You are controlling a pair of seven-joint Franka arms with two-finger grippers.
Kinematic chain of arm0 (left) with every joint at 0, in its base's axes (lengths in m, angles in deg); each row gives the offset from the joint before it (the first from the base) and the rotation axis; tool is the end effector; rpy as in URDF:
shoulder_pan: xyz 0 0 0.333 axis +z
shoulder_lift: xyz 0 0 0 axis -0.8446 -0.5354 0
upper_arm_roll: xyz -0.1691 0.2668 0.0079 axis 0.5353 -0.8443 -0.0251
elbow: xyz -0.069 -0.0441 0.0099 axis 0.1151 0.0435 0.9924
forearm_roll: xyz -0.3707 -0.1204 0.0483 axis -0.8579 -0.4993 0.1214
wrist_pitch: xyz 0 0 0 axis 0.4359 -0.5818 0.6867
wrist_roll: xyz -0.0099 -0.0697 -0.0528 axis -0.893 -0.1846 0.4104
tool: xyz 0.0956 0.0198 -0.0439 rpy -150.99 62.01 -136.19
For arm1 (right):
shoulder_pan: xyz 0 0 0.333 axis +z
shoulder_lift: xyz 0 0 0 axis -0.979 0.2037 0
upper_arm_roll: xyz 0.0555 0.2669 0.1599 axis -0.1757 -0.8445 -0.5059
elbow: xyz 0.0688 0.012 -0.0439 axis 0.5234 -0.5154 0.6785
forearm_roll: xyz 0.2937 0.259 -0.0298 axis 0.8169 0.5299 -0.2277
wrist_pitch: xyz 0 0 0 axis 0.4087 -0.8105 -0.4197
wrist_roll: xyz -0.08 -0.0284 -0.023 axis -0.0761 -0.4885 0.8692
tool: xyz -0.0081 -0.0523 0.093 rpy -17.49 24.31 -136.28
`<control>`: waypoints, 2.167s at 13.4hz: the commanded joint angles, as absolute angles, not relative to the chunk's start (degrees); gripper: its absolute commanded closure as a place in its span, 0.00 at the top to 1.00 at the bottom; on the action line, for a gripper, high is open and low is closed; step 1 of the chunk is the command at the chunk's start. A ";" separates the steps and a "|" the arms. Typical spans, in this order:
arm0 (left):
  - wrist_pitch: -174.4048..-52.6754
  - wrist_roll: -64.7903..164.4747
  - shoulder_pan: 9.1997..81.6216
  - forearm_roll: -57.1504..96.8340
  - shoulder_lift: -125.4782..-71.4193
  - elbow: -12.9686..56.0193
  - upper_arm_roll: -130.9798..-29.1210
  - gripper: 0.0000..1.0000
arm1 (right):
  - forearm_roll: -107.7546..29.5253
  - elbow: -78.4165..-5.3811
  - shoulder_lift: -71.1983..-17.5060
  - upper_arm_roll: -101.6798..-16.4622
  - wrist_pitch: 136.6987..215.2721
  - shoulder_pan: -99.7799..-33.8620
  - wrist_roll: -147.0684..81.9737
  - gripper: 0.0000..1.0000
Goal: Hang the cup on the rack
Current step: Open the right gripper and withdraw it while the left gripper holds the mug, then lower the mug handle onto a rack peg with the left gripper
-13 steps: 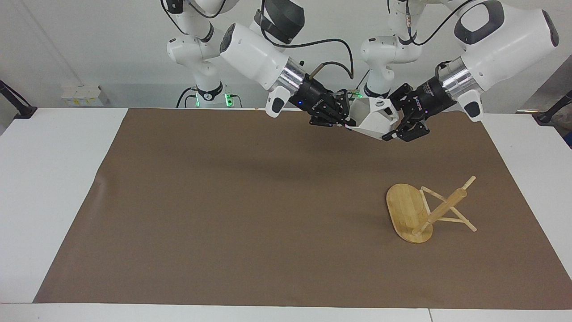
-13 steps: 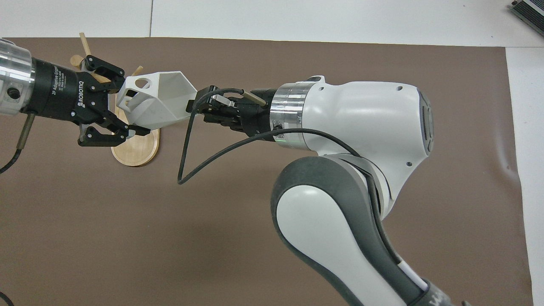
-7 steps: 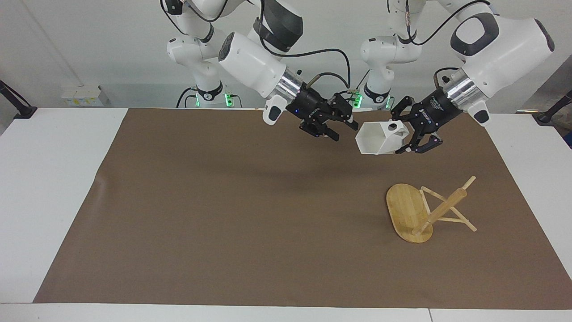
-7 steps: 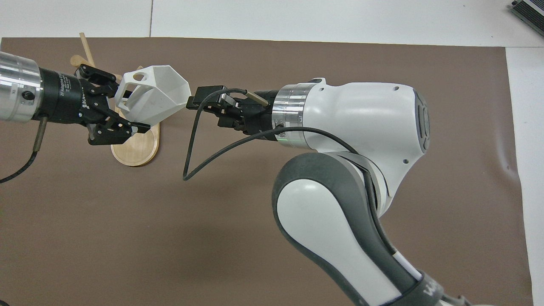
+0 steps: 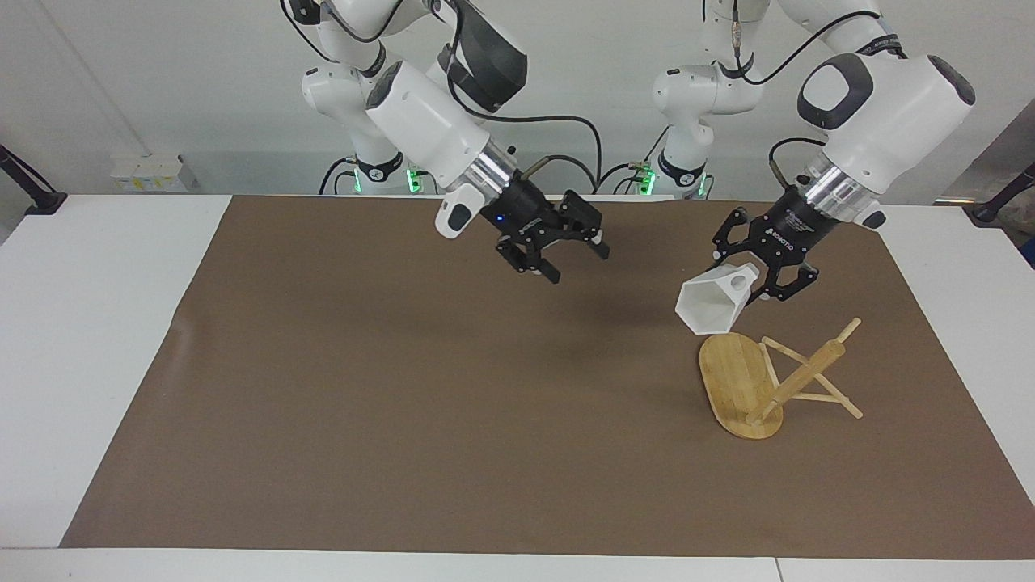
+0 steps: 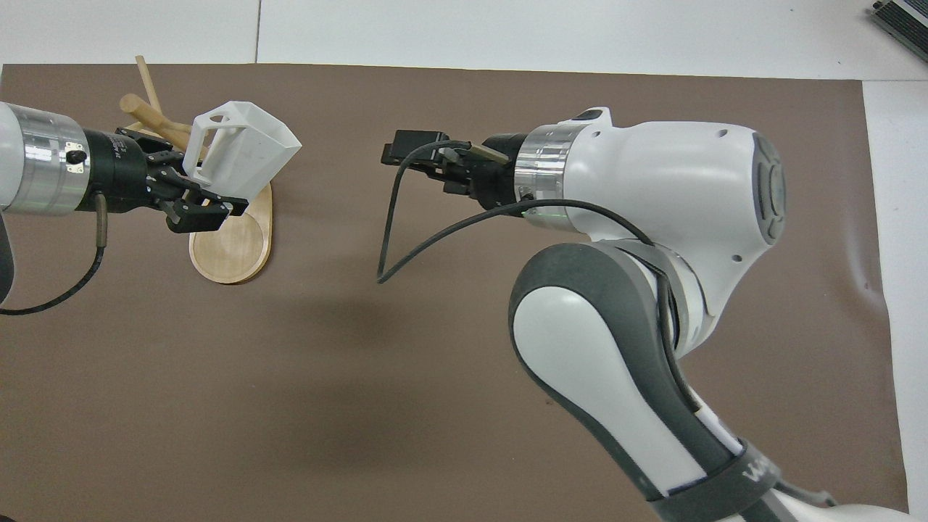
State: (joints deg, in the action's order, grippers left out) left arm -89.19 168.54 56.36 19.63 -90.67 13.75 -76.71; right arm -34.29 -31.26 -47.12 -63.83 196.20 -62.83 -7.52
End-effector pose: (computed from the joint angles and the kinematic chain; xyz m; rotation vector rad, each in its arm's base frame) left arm 0.5853 -0.1044 0.5528 1.0721 2.5792 -0.4870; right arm 0.6006 0.3007 0.5623 -2.3730 0.2134 -0.3556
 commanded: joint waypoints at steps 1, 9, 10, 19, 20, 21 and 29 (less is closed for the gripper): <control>-93.36 173.26 55.61 20.98 -89.79 17.35 -77.10 0.00 | -46.89 -35.62 -51.69 -64.35 192.97 -69.17 -17.12 1.00; -96.09 180.82 56.57 22.74 -93.22 18.06 -77.19 0.00 | -61.03 -34.65 -61.89 -64.09 167.47 -87.55 -25.69 1.00; -96.36 181.70 56.83 22.83 -93.57 17.97 -77.19 0.00 | -66.31 -34.56 -61.98 -64.00 167.20 -88.26 -27.26 1.00; -97.15 190.49 58.51 23.36 -94.98 17.88 -77.36 0.00 | -73.83 -40.19 -64.88 -64.00 160.62 -92.74 -27.45 1.00; -97.15 191.71 58.59 23.44 -94.98 17.97 -77.37 0.00 | -73.83 -39.58 -64.71 -64.00 159.47 -92.75 -27.45 1.00; -96.97 191.90 58.77 23.45 -94.89 18.06 -77.37 0.00 | -73.75 -38.96 -64.44 -64.00 158.68 -92.75 -27.45 1.00; -95.74 192.60 59.47 24.76 -94.45 18.94 -77.54 0.12 | -72.43 -26.65 -59.43 -64.18 149.97 -93.01 -26.05 1.00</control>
State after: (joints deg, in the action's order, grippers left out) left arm -96.08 190.02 58.88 23.08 -95.28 18.02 -78.02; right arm -72.99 -28.46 -61.33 -63.59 150.97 -91.98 -27.14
